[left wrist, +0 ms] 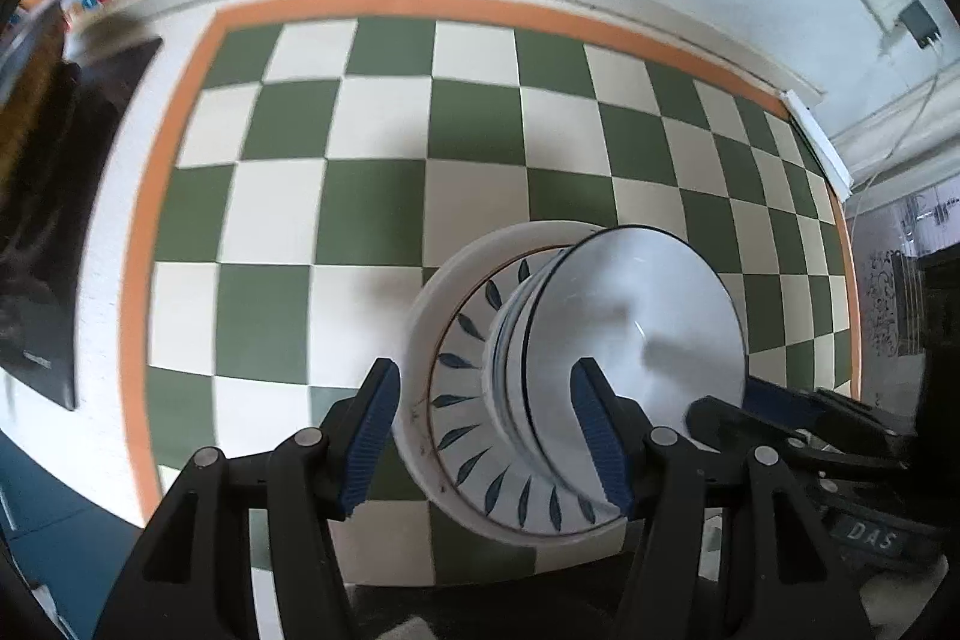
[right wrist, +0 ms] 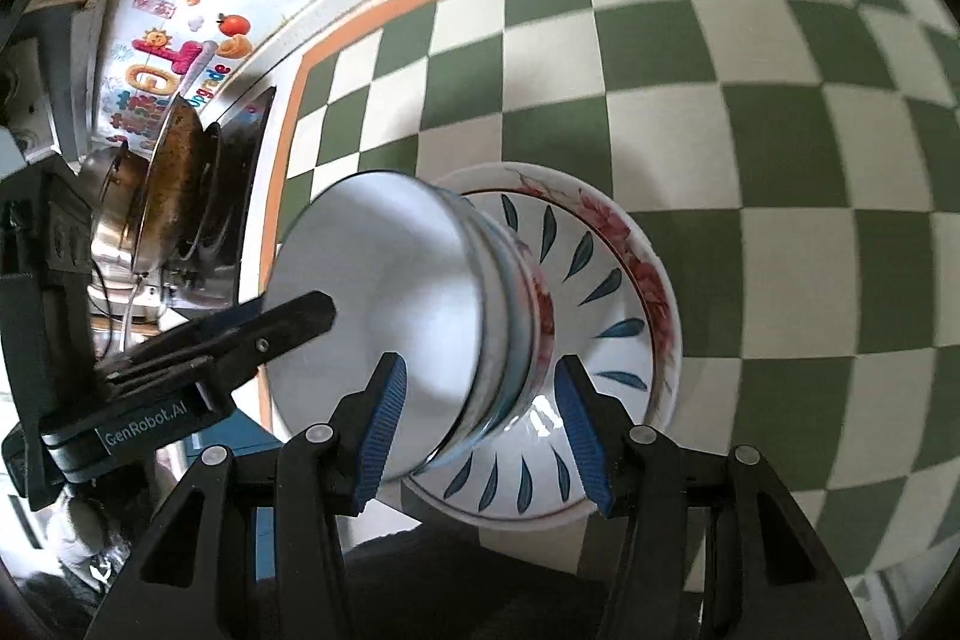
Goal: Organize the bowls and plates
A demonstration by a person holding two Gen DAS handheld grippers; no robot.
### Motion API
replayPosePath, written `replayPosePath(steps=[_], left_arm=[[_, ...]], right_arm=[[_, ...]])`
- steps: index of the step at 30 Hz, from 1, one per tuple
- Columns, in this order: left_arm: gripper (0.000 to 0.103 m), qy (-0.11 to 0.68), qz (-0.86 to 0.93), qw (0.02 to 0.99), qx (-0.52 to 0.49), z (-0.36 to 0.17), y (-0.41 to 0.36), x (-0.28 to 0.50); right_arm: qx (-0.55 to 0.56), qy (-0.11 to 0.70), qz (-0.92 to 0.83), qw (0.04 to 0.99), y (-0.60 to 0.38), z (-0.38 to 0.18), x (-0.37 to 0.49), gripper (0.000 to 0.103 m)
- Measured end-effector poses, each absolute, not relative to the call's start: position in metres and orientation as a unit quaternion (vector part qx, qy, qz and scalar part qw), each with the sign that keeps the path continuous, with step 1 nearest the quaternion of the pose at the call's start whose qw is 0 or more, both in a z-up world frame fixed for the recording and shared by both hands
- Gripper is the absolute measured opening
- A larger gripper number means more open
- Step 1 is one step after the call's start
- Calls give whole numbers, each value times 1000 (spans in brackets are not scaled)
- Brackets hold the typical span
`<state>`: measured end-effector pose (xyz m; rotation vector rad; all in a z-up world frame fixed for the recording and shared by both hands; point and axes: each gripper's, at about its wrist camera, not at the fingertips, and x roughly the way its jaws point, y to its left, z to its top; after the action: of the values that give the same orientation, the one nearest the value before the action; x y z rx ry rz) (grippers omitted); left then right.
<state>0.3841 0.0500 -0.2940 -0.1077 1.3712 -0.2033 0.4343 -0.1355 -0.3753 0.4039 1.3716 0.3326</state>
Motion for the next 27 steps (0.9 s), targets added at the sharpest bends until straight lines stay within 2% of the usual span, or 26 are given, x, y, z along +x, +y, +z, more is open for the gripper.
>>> replayPosePath(steps=[3, 5, 7, 9, 11, 18, 27], left_arm=[[58, 615, -98, 782, -32, -276, 52, 372], [68, 602, -102, 792, -22, -264, 52, 364], [89, 583, -98, 807, -9, -251, 53, 353], [95, 570, -92, 817, -3, -240, 54, 344], [99, 556, -88, 827, -5, -229, 55, 336], [101, 513, -74, 855, -10, -197, 52, 306], [103, 457, -59, 887, -27, -148, 39, 241]], right_arm=[[163, 609, 135, 765, -131, -350, 416, 56], [154, 597, 122, 778, -129, -333, 404, 57], [148, 582, 110, 792, -128, -315, 390, 64], [142, 567, 98, 805, -128, -298, 378, 84], [130, 556, 82, 817, -127, -285, 369, 89], [89, 512, 39, 853, -132, -243, 335, 97], [72, 455, 38, 887, -140, -189, 266, 100]])
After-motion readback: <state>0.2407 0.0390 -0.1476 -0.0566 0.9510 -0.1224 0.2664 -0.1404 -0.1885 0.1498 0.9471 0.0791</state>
